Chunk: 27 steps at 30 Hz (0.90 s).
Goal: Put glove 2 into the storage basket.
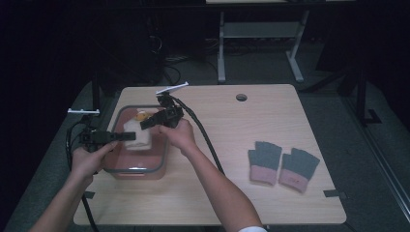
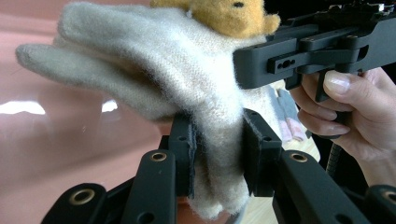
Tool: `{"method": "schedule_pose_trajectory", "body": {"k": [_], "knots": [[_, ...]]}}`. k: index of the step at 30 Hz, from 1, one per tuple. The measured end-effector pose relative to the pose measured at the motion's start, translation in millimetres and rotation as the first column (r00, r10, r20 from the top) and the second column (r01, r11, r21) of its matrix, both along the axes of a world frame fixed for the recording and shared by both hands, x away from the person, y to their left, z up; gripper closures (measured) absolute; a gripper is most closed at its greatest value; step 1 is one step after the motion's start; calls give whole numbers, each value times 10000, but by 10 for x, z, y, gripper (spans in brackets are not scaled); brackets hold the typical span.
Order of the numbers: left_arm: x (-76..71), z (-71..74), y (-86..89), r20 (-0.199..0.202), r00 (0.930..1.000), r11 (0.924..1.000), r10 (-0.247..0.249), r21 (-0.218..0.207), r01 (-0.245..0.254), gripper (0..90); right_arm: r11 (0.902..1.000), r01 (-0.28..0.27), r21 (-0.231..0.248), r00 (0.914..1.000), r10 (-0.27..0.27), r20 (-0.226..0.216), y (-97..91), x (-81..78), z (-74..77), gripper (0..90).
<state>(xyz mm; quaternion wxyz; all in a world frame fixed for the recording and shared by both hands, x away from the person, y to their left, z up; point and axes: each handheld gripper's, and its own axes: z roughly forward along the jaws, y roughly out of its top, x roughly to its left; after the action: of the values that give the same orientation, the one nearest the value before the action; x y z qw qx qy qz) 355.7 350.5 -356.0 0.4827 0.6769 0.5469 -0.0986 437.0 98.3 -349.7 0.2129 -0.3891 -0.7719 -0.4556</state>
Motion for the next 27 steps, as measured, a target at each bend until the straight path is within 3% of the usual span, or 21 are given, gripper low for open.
{"method": "schedule_pose_trajectory", "body": {"k": [13, 19, 27], "knots": [[27, -236, -3, -595, 9982, 9981, 69, 609, -33, 686, 9998, 26, -201, 9977, -39, -670, 62, 38, -355, 790], [40, -283, -38, -687, 9976, 9912, 6, 1322, 85, 686, 9996, 7, -280, 9955, -34, -947, 82, 50, -487, 790], [42, -389, -62, -1016, 9947, 9858, 127, 1681, 46, 687, 9952, -110, -972, 9968, 33, -796, 117, 34, -526, 775]]}}
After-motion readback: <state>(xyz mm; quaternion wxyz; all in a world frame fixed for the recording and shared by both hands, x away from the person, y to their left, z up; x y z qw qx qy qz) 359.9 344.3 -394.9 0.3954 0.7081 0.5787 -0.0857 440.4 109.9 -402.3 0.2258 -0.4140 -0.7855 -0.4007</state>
